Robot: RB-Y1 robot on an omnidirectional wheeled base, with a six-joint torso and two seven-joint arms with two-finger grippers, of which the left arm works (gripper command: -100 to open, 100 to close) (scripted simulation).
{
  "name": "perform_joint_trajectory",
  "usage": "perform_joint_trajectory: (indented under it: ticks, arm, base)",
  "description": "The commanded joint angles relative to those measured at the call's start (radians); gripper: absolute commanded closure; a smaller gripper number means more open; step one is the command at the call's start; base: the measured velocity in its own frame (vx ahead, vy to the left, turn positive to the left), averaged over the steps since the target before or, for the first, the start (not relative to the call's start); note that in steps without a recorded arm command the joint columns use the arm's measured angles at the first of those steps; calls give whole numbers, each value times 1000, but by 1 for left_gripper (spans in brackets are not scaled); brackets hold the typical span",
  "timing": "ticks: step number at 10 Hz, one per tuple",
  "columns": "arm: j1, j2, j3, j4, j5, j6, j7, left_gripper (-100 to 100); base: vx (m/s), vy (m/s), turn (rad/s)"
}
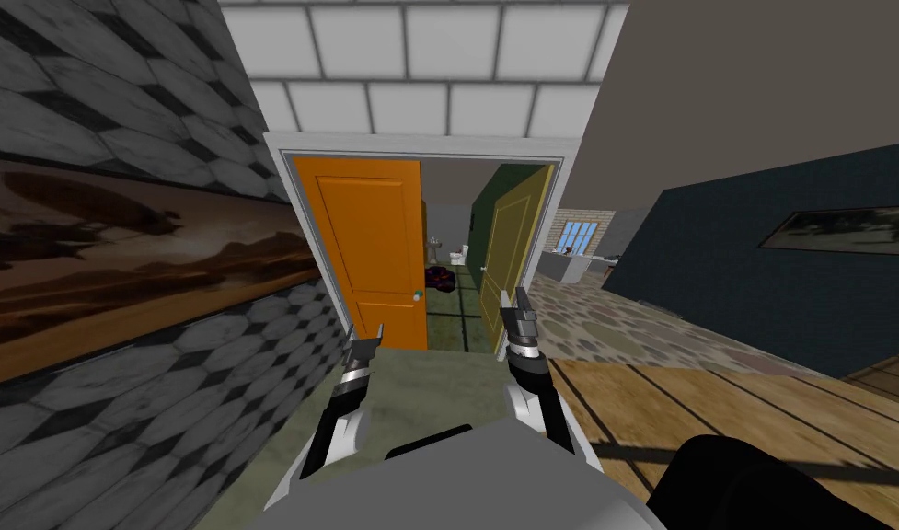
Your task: Push the door open
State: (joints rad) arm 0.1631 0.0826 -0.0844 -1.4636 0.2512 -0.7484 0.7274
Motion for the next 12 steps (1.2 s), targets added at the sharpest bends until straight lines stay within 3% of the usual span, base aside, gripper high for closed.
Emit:
perform_joint_trajectory:
  ticks: [1, 3, 5, 12]
  arm:
    - [-14, 2, -6, 42, 21, 1, 39, -100]
    - [-39, 2, -15, 107, 45, -7, 82, -100]
    - [-51, 1, -19, 141, 56, -11, 103, -100]
    - [-133, -8, -47, 356, 134, -36, 244, -100]
  base:
    - [92, 49, -160]
    - [84, 52, -164]
    - [65, 43, -96]
    - [76, 49, -153]
